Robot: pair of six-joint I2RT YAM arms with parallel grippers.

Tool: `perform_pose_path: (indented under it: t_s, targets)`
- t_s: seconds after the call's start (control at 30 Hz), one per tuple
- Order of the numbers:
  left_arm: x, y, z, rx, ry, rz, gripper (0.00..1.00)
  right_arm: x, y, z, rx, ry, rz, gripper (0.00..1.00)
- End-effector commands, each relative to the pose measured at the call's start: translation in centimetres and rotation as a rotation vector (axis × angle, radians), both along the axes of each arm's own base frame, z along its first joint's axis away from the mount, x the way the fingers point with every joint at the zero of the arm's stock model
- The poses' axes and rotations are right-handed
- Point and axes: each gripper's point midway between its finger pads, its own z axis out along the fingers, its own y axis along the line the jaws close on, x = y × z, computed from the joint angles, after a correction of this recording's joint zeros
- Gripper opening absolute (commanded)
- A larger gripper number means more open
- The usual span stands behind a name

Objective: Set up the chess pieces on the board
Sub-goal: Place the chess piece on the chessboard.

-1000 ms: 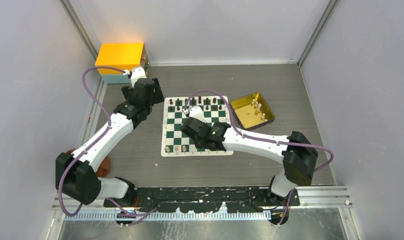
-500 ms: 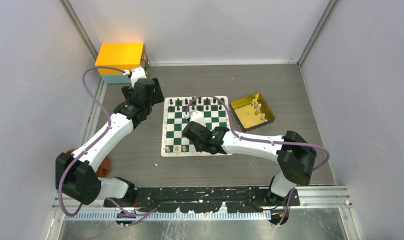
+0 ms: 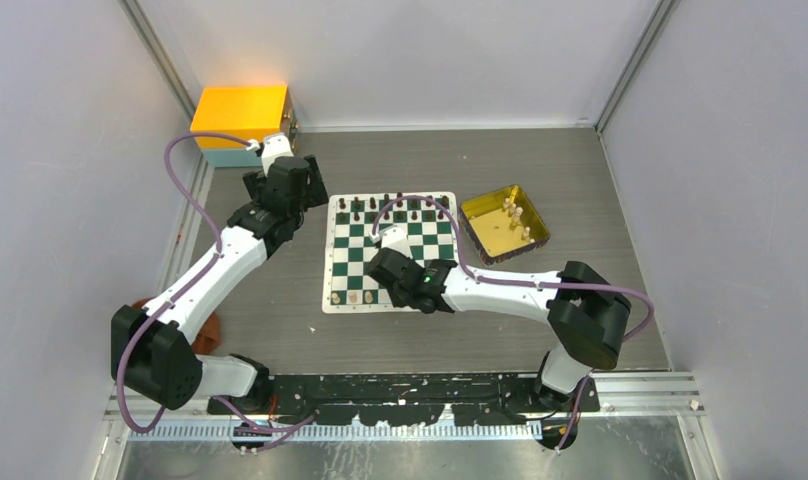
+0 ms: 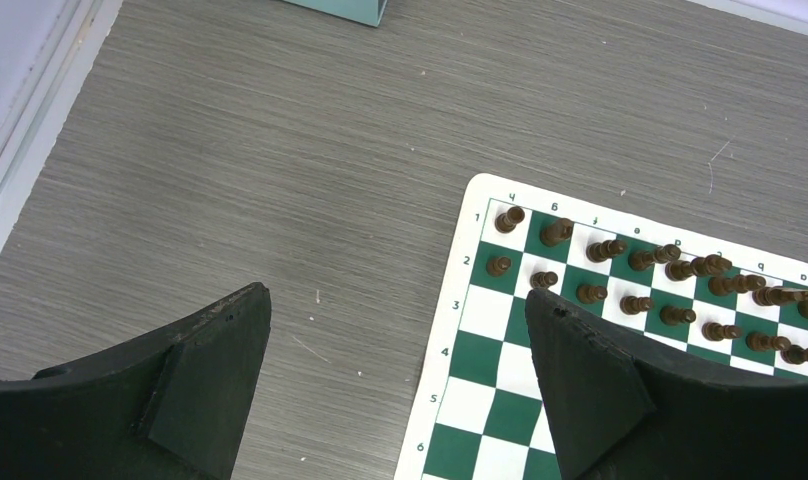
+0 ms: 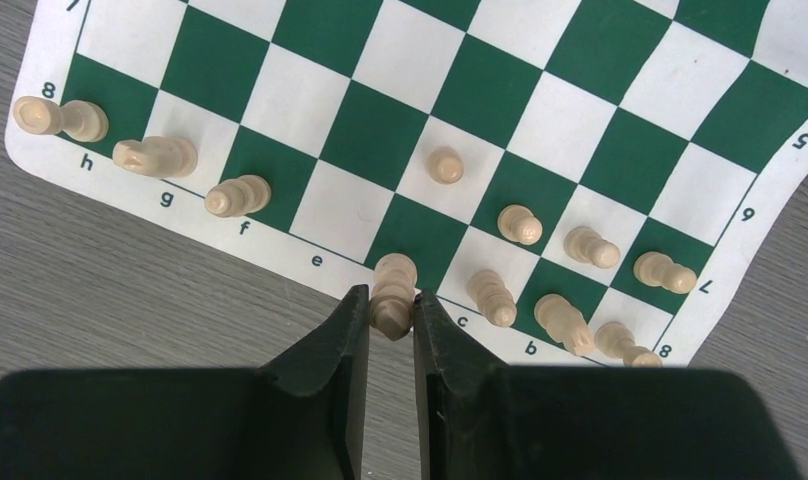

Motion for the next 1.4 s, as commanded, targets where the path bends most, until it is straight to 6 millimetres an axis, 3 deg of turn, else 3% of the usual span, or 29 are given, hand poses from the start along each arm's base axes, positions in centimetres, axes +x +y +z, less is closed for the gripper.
perform_pose_path:
  t_s: [0.0, 1.13, 1.37]
  targets:
    - [0.3, 0.1, 1.3, -0.018, -0.038, 0.011, 0.98, 0.5, 1.0, 0.6, 0.04, -0.037, 0.005, 0.0]
    - [0.6, 0.0, 1.0, -0.007, -0.031, 0.007, 0.98, 1.6, -0.1, -1.0, 0.016, -0.028, -0.025, 0.01]
    - [0.5, 0.1, 0.9, -0.006, -0.029, 0.007, 0.98, 1.4, 0.0, -1.3, 0.015, -0.015, -0.02, 0.17]
